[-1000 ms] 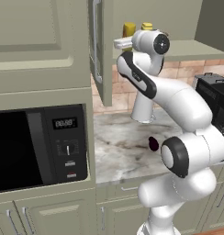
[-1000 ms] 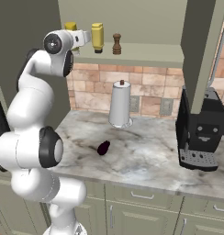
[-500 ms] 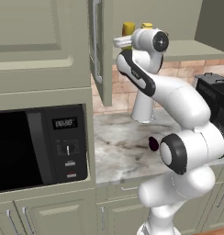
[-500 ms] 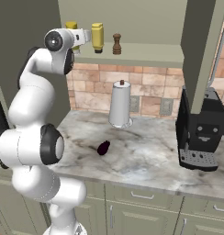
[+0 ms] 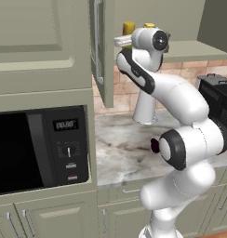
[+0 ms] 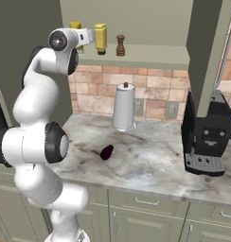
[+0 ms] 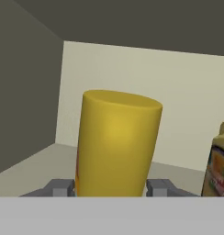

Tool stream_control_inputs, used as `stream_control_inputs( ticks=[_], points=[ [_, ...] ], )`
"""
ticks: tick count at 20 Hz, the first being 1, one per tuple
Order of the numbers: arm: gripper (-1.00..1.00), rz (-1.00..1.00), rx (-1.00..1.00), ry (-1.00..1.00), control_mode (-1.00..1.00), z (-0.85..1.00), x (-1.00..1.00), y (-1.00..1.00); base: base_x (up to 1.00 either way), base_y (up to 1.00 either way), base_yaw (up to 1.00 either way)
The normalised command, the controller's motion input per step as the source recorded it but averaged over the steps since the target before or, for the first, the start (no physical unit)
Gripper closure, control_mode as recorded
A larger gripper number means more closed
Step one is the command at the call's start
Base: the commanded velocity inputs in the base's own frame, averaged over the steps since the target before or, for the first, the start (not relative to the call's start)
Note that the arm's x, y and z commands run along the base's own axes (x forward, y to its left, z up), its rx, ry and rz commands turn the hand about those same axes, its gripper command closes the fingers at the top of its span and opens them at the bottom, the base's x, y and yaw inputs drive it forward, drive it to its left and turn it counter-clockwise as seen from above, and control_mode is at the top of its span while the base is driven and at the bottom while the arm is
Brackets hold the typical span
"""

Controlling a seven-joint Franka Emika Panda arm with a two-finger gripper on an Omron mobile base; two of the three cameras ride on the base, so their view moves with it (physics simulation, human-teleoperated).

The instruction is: There are various items on the counter. Only move the condiments/shakers into the cabinet.

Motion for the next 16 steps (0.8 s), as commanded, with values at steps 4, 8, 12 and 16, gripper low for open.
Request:
stream_control_inputs(
  ticks=[4,8,12,16],
  points=[
    [-1.00,0.00,-0.01,0.00,-1.00,-0.01,0.04,0.00,0.00,0.00,0.00],
    [-1.00,0.00,0.00,-0.01,-1.00,0.00,-0.40,0.00,0.00,0.00,0.00],
    [-1.00,0.00,0.00,-0.05,-1.00,0.00,-0.82,0.00,0.00,0.00,0.00],
    [-1.00,0.00,0.00,-0.08,-1.00,0.00,-0.95,-0.01,0.00,0.00,0.00]
  ],
)
